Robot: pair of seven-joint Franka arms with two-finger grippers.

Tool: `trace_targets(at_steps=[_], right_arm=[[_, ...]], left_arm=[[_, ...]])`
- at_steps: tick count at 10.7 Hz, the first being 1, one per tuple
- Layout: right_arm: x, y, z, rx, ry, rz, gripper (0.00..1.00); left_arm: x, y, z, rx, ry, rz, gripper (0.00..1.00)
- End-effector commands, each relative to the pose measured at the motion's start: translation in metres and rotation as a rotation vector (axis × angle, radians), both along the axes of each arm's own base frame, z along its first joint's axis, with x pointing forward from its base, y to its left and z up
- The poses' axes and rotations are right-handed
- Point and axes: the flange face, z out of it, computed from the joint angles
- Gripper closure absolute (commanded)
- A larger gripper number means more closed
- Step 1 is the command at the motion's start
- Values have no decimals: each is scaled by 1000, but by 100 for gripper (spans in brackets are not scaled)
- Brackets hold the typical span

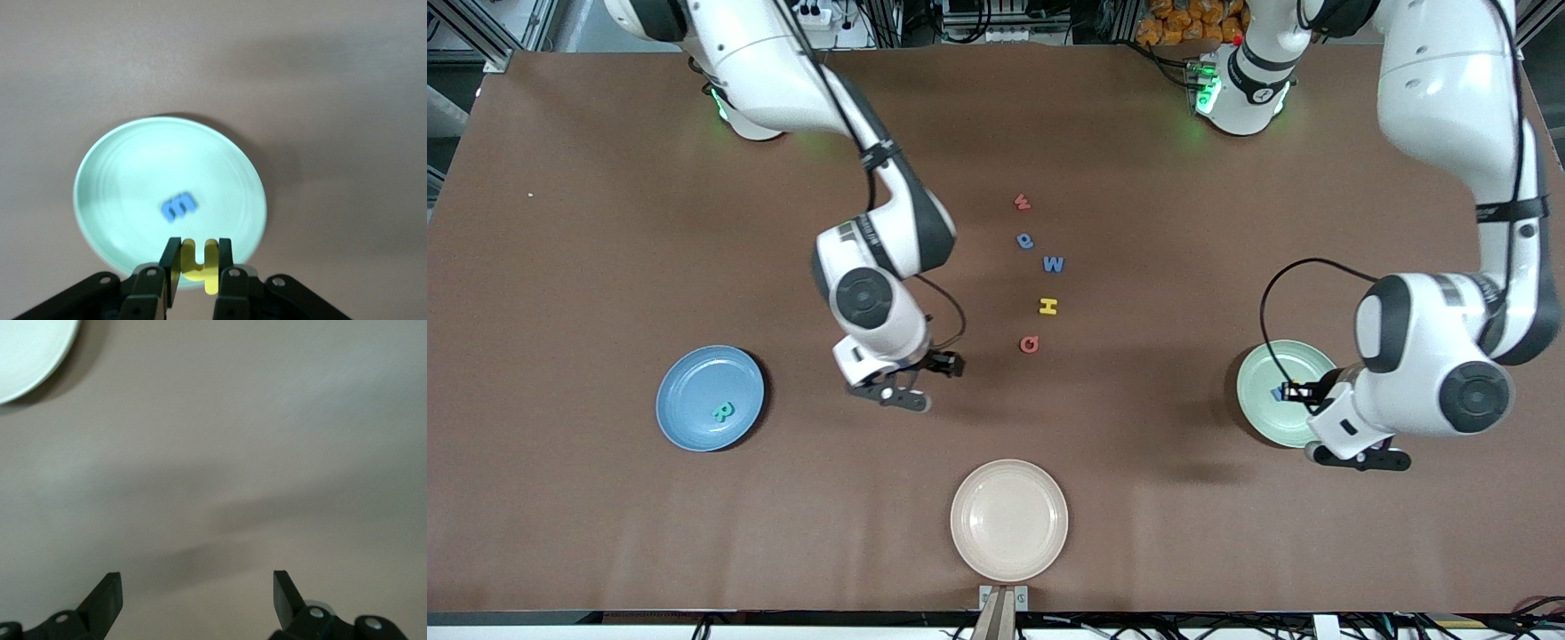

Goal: Sort uppercase to blue plate, lowercase to green plate
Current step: 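Release the h on the green plate while the right gripper grasps the Q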

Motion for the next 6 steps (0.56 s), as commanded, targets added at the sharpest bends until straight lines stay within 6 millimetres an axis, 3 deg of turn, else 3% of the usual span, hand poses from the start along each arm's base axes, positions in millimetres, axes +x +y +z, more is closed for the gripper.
trace_targets(at_steps=[1, 2, 4, 5, 6], right_arm=[[-13, 55, -18, 10, -40, -89, 0], [-24, 74, -25, 21, -59, -111, 0], [-38, 98, -37, 33, -75, -142, 0], [-40, 107, -40, 39, -80, -159, 0], [-46, 116, -48, 35, -78, -170, 0]], left_arm=[[-23, 17, -53, 4, -30, -72, 99], [-24, 25, -54, 1, -29, -83, 95], [-24, 31, -61, -1, -19, -89, 67], [-24, 31, -60, 1, -20, -90, 27], [-24, 31, -59, 0, -22, -91, 0]])
